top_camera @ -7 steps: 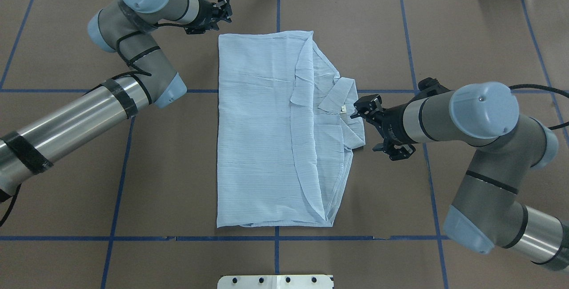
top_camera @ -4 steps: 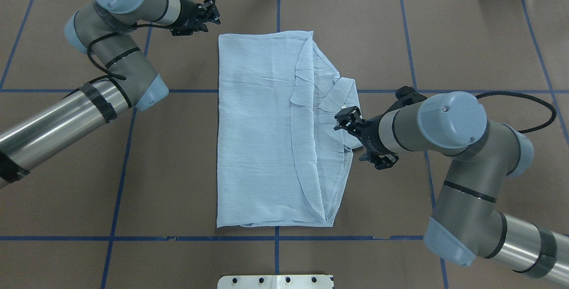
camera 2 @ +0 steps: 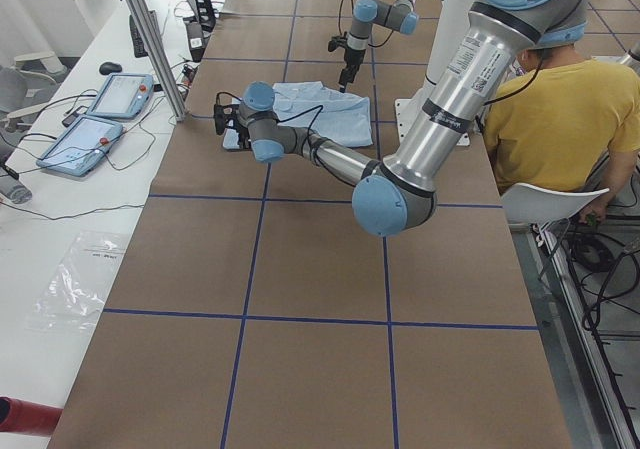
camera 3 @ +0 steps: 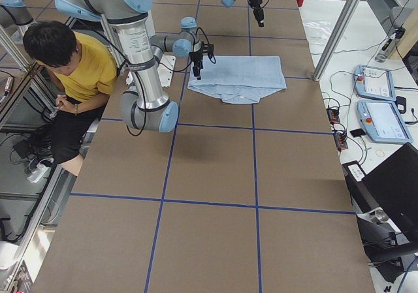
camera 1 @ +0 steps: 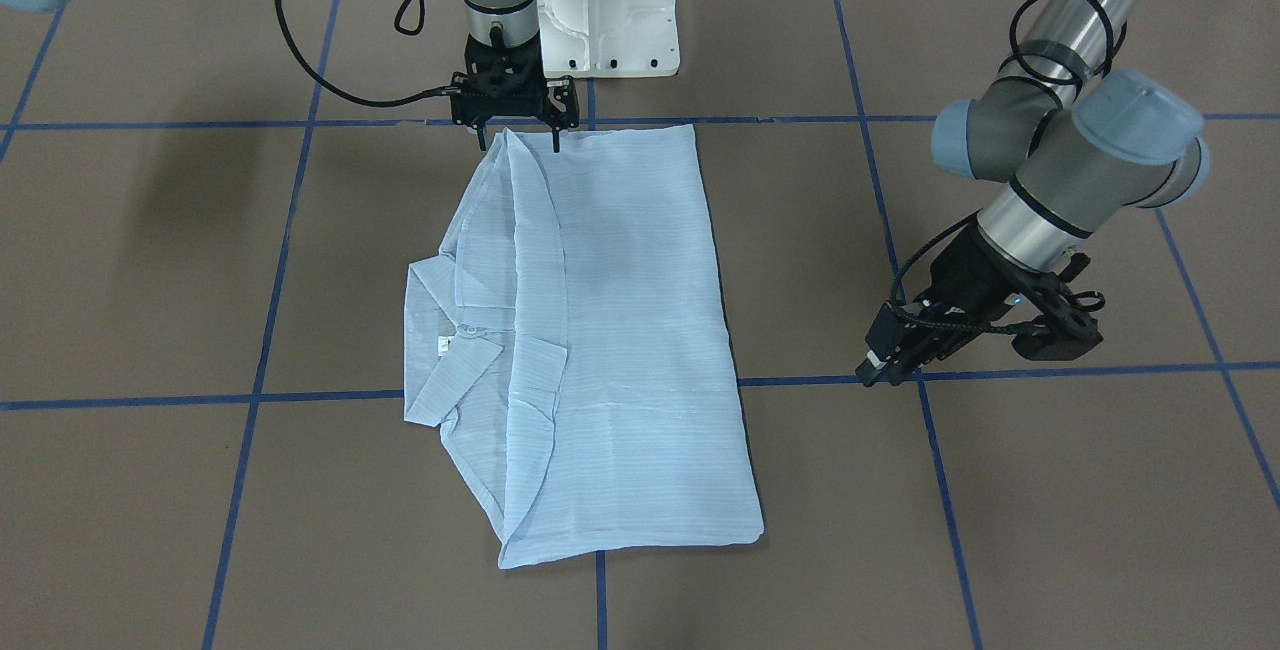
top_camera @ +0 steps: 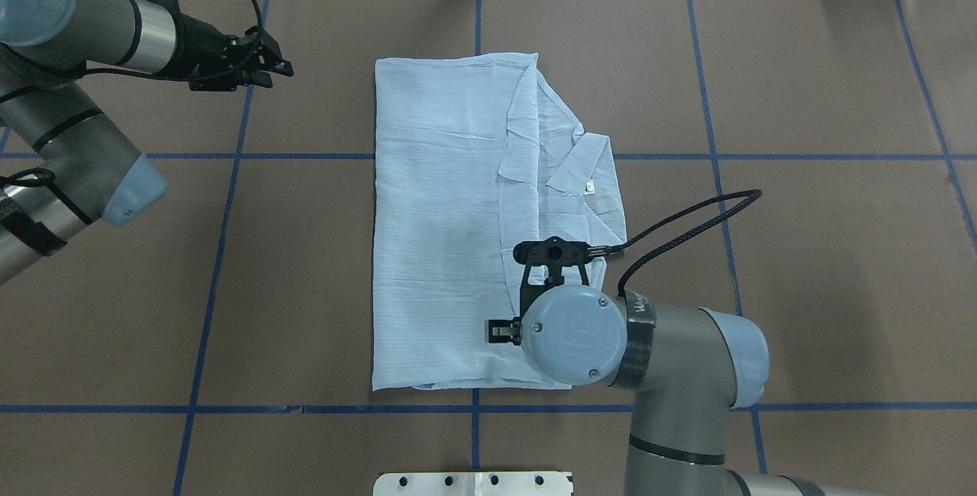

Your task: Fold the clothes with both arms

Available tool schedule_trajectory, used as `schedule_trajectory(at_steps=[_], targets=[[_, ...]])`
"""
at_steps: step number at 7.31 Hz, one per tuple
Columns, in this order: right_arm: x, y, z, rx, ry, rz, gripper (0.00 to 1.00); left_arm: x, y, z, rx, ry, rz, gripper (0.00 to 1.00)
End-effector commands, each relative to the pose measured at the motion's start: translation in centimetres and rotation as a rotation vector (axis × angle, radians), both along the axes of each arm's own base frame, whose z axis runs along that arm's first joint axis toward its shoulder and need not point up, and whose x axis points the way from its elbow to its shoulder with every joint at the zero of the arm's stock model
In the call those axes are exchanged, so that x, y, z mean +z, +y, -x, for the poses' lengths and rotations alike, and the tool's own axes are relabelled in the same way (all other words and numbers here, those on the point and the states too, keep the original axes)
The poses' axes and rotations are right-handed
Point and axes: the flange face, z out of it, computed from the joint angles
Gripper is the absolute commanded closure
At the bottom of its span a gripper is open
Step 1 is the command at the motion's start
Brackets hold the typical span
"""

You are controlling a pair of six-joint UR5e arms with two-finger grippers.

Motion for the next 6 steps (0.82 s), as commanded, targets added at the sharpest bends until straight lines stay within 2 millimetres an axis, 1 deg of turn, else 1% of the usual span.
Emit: schedule_trajectory(at_steps=[1,3,5,6], targets=[[0.9,-0.7,3.5,-0.233,0.13,-0.176,0.04,0.7,0.5,0.3,0.006,-0.003,0.005,0.53],[1.6,-0.6,3.6,-0.249,0.17,-0.161,0.1,1.0,0.5,0.1,0.009,-0.007,0.01,0.52],[2.3,-0.5,3.3,-0.272,0.219,-0.163,0.11,1.1,0.5,0.0,0.01,-0.008,0.01,0.52],[3.0,-0.5,3.0,-0.274,0.242,-0.153,0.12,1.0,0.5,0.0,0.009,-0.007,0.01,0.52]])
